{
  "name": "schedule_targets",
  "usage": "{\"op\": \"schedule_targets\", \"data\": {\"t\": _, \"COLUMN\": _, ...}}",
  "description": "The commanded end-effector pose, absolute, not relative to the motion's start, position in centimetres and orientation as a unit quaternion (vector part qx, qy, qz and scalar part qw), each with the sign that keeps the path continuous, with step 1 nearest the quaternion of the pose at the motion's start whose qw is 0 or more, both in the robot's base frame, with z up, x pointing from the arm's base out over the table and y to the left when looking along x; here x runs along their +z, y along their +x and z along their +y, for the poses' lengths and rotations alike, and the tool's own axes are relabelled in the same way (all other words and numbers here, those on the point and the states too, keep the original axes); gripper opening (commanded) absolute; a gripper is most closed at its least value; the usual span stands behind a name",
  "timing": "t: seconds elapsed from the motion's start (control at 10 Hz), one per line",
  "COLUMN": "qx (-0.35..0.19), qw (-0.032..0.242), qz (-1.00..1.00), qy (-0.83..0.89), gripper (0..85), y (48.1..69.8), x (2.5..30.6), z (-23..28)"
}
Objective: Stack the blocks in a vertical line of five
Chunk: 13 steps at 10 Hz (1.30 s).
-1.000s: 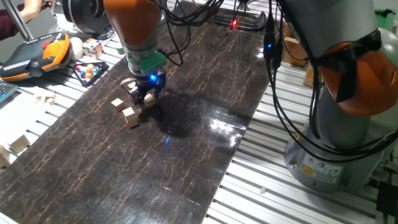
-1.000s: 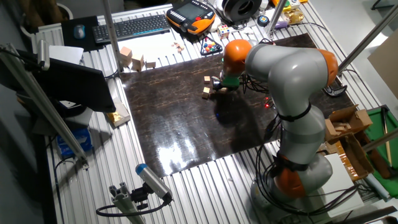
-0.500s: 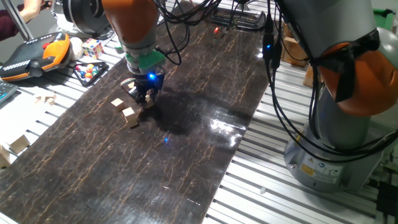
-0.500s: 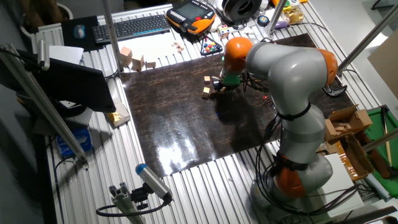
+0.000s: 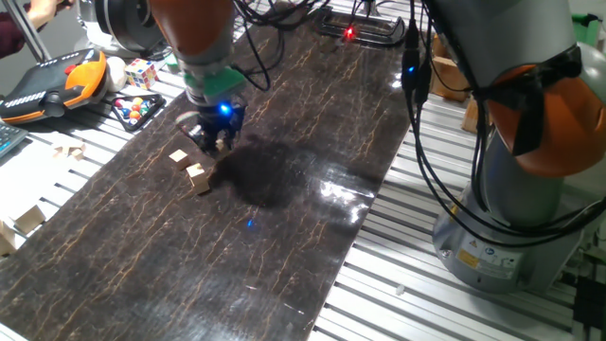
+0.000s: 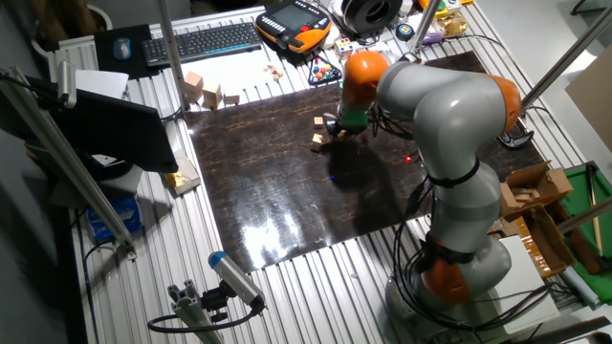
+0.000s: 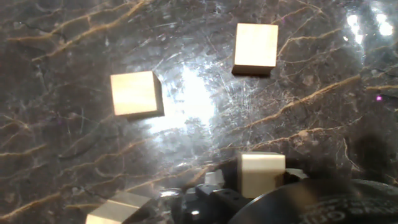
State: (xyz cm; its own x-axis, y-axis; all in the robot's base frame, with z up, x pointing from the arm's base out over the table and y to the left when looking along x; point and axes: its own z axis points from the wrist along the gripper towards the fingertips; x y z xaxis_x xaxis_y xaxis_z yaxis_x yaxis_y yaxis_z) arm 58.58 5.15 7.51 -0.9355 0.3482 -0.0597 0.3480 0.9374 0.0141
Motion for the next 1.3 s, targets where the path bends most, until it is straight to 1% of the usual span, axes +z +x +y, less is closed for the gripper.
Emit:
{"op": "schedule_targets", "data": {"t": 0.0, "qx": 0.001, "qw": 0.030, "qz": 0.984, "qy": 0.178, "gripper": 1.0, "y": 58.6, "x": 8.6, "z": 5.6}}
{"op": "schedule_targets", "data": {"t": 0.2, "qx": -0.001, "qw": 0.030, "qz": 0.983, "qy": 0.183, "gripper": 1.0, "y": 58.5, "x": 10.1, "z": 7.1}}
{"op": "schedule_targets", "data": {"t": 0.4, "qx": 0.000, "qw": 0.031, "qz": 0.979, "qy": 0.201, "gripper": 1.0, "y": 58.0, "x": 10.7, "z": 9.0}}
{"op": "schedule_targets", "data": {"t": 0.6, "qx": 0.000, "qw": 0.022, "qz": 0.974, "qy": 0.225, "gripper": 1.0, "y": 58.2, "x": 11.4, "z": 10.3}}
{"op": "schedule_targets", "data": {"t": 0.8, "qx": -0.010, "qw": 0.024, "qz": 0.971, "qy": 0.239, "gripper": 1.0, "y": 58.2, "x": 11.3, "z": 11.3}}
{"op": "schedule_targets", "data": {"t": 1.0, "qx": -0.009, "qw": 0.026, "qz": 0.968, "qy": 0.249, "gripper": 1.0, "y": 58.0, "x": 10.6, "z": 12.4}}
{"op": "schedule_targets", "data": {"t": 1.2, "qx": -0.012, "qw": 0.027, "qz": 0.965, "qy": 0.260, "gripper": 1.0, "y": 58.0, "x": 10.5, "z": 13.1}}
